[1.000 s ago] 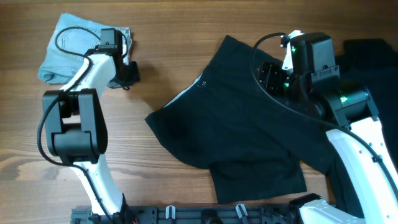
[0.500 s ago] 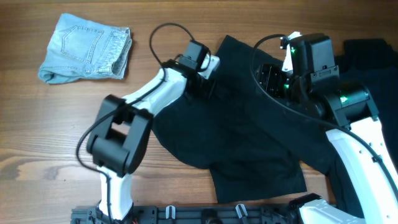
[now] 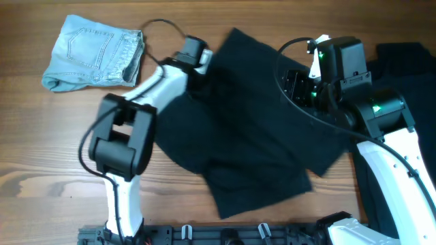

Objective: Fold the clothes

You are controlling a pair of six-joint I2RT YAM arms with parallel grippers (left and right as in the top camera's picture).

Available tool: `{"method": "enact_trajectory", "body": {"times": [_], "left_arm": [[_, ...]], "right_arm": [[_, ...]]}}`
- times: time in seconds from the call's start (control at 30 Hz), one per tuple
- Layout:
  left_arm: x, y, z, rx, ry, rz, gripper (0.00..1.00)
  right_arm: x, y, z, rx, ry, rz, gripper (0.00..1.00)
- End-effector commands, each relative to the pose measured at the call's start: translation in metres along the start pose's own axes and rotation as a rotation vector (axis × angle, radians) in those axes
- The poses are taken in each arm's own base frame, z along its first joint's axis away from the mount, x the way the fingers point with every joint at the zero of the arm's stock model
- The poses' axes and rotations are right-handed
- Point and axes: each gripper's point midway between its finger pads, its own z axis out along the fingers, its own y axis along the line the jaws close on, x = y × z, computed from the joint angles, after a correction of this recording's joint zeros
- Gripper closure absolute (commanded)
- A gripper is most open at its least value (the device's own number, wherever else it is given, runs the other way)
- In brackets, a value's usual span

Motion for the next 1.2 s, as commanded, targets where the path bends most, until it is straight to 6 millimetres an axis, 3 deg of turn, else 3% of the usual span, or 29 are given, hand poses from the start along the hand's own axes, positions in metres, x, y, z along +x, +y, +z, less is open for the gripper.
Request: {"method": "enact_trajectory", "body": {"times": [0.0, 0.07, 0.13, 0.2, 0.3, 0.4, 0.47, 0.53, 0.6, 0.73, 0.87, 1.03, 1.1, 1.17], "left_arm": [[0.053, 0.120, 0.026, -0.267, 0.160, -0.194, 0.96], [0.060, 0.144, 0.019, -0.277, 0.181, -0.253, 0.96], [0.061, 0.153, 0.009, -0.254, 0.185, -0.291, 0.96], [0.049, 0.155, -0.014, -0.219, 0.142, -0.321, 0.96], [0.020, 0.149, -0.062, -0.179, 0.029, -0.330, 0.96], [0.002, 0.139, -0.131, -0.174, -0.085, -0.337, 0.94], [-0.009, 0.118, -0.173, -0.093, -0.172, -0.320, 0.94], [-0.018, 0.097, -0.189, -0.015, -0.221, -0.290, 0.94], [-0.023, 0.083, -0.189, 0.009, -0.232, -0.255, 0.96], [-0.032, 0.059, -0.169, 0.033, -0.234, -0.172, 0.96], [-0.046, 0.045, -0.136, 0.054, -0.244, -0.134, 0.95], [-0.059, 0.033, -0.096, 0.072, -0.263, -0.102, 0.95], [-0.064, 0.030, -0.086, 0.077, -0.280, -0.093, 0.94], [-0.063, 0.029, -0.079, 0.079, -0.274, -0.090, 0.94]], "right_arm": [[-0.005, -0.004, 0.002, 0.024, -0.015, -0.006, 0.20], [-0.005, -0.004, 0.002, 0.024, -0.015, -0.006, 0.19], [-0.005, -0.007, 0.005, 0.039, -0.010, 0.004, 0.18], [-0.004, -0.014, 0.014, 0.085, 0.000, 0.060, 0.18], [0.012, -0.029, 0.044, 0.162, 0.108, 0.169, 0.21], [0.033, -0.069, 0.080, 0.272, 0.259, 0.325, 0.21], [0.037, -0.087, 0.111, 0.200, 0.351, 0.378, 0.24], [0.035, -0.097, 0.129, 0.150, 0.375, 0.393, 0.32], [0.035, -0.116, 0.147, 0.170, 0.381, 0.431, 0.59], [0.066, -0.149, 0.173, 0.236, 0.506, 0.516, 0.64], [0.102, -0.182, 0.189, 0.292, 0.641, 0.595, 0.77], [0.113, -0.210, 0.209, 0.321, 0.648, 0.663, 0.81], [0.113, -0.254, 0.201, 0.521, 0.574, 0.719, 0.89], [0.115, -0.283, 0.189, 0.603, 0.548, 0.774, 0.91]]}}
